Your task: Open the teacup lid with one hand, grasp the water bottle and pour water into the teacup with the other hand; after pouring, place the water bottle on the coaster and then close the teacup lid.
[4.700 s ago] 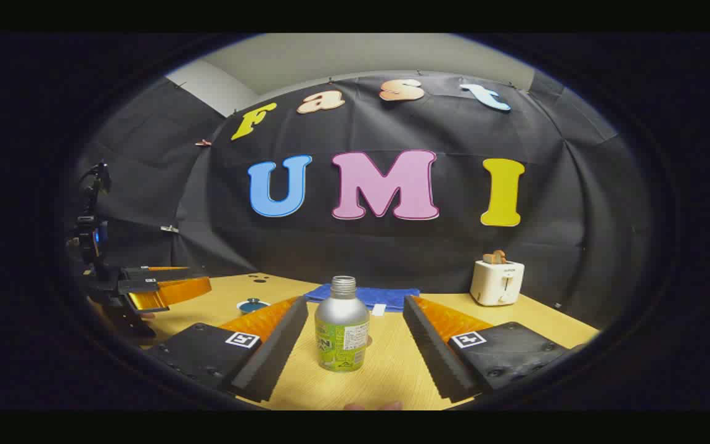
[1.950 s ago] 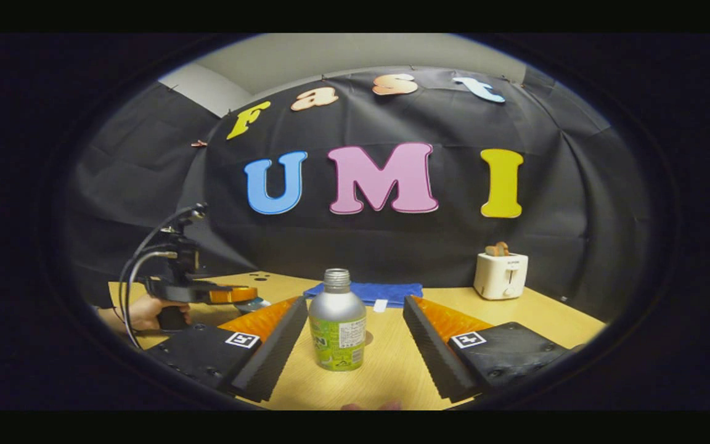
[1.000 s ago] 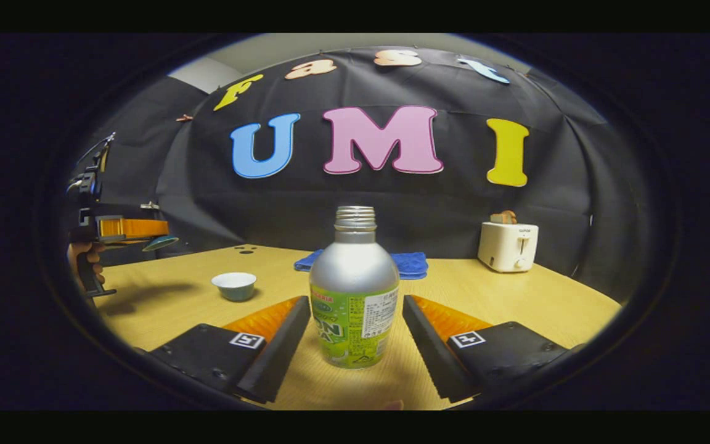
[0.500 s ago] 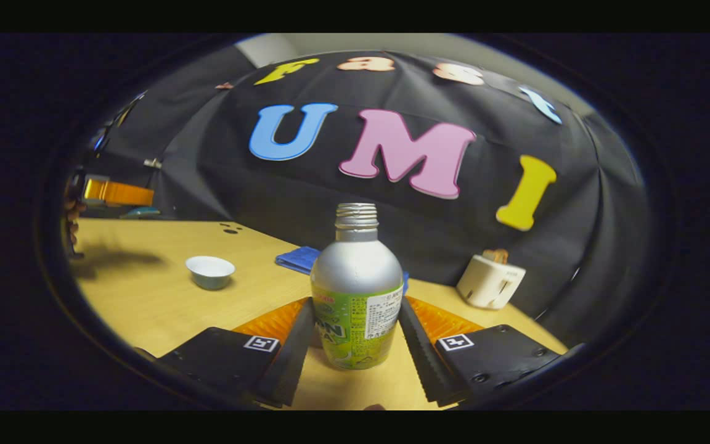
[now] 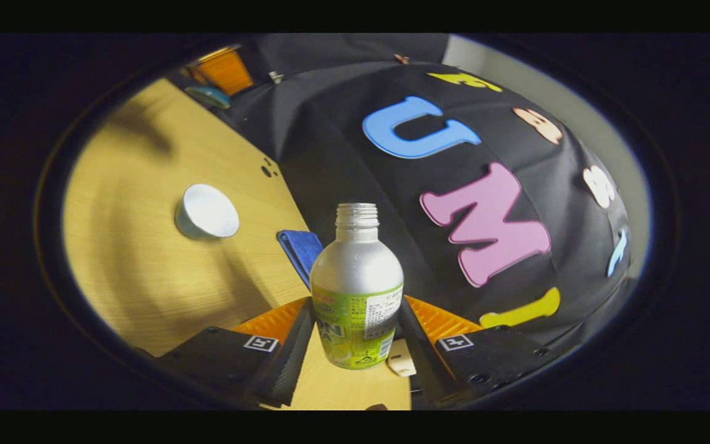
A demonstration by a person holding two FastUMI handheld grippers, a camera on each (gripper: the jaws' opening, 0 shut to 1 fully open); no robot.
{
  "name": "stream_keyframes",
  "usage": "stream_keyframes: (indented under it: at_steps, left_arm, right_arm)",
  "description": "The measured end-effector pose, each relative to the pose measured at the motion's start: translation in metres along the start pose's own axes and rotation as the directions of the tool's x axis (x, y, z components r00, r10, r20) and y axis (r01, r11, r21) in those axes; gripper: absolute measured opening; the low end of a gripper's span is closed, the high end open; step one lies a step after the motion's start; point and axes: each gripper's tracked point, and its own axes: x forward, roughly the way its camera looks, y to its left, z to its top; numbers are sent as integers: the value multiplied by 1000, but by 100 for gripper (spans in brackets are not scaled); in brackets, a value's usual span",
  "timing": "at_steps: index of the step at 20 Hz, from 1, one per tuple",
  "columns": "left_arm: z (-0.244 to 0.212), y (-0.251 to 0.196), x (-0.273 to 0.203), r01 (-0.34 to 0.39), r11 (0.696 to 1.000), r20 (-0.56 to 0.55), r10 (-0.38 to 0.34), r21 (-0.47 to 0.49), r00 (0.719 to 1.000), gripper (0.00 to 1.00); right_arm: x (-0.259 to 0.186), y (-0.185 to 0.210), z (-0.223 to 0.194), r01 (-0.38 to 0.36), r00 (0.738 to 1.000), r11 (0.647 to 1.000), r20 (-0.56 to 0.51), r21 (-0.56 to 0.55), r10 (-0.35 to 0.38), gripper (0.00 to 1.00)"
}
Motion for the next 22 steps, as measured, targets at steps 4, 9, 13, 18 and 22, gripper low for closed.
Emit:
stream_keyframes:
  at_steps: [4, 9, 13, 18, 22]
  left_arm:
    - [2, 3, -2, 2, 1000, 3, -2, -15, 1000, 30]
    - [1, -1, -1, 20, 999, -2, -20, -29, 1000, 30]
    - [0, -1, -1, 21, 999, -6, -21, -36, 1000, 30]
    - [0, 1, 0, 11, 999, -6, -12, -32, 1000, 30]
    - [-1, 2, 0, 13, 999, -9, -13, -37, 1000, 30]
  right_arm:
    - [-1, 13, 6, -35, 999, 991, -5, -133, 34, 78]
    - [-2, 24, 12, -83, 997, 968, -25, -235, 79, 78]
    - [3, 35, 11, -106, 994, 930, -33, -352, 101, 78]
    - [3, 36, 15, -100, 995, 875, -22, -474, 102, 78]
    - [4, 38, 21, -72, 996, 825, 2, -560, 88, 78]
